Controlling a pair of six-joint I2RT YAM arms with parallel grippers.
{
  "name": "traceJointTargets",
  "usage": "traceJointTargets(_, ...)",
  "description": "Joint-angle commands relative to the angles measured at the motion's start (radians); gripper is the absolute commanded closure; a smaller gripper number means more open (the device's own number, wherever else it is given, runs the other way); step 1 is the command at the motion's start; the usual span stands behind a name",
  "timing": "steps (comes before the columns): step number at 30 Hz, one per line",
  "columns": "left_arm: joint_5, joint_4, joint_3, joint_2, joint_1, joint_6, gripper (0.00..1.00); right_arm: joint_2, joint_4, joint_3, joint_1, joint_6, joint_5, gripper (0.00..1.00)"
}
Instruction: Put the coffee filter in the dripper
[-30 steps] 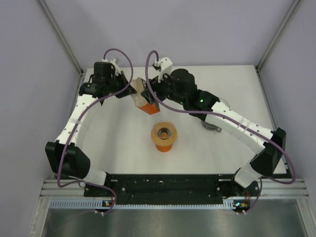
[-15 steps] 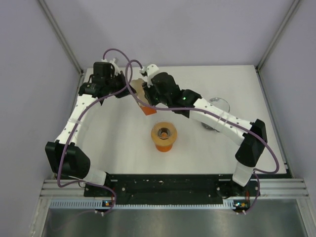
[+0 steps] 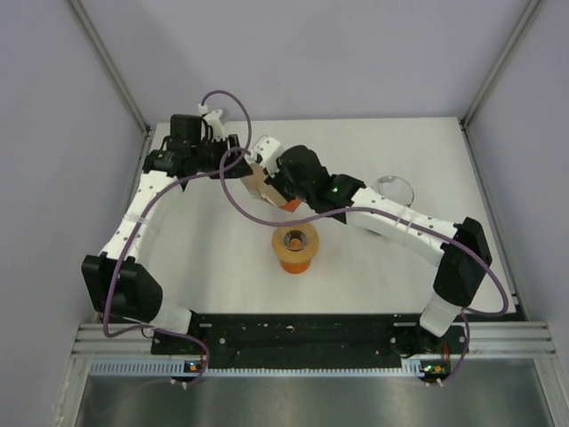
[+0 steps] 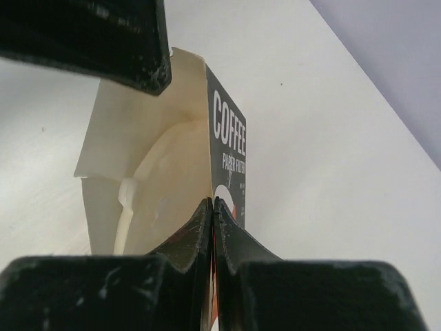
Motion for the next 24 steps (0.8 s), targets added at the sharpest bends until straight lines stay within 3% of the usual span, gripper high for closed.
traceJointTargets(1, 0.007, -0.022, 0.041, -0.072, 0.000, 0.187, 0.40, -0.138, 0.197, -0.105, 0.004, -0.208, -0.064, 1.00)
traceJointTargets(9, 0.170, -0.127, 0.104, -0.098, -0.021, 0.397, 0.34, -0.195, 0.245, -0.138, 0.004, -0.320, -0.175, 1.00)
traceJointTargets(15, 0.109, -0.143, 0.148, -0.103, -0.048, 0.492, 0.29, -0.215, 0.262, -0.154, 0.002, -0.358, -0.245, 1.00)
traceJointTargets(24, -0.048, -0.106, 0.130, -0.092, -0.121, 0.541, 0.52, -0.242, 0.291, -0.174, 0.004, -0.378, -0.361, 1.00)
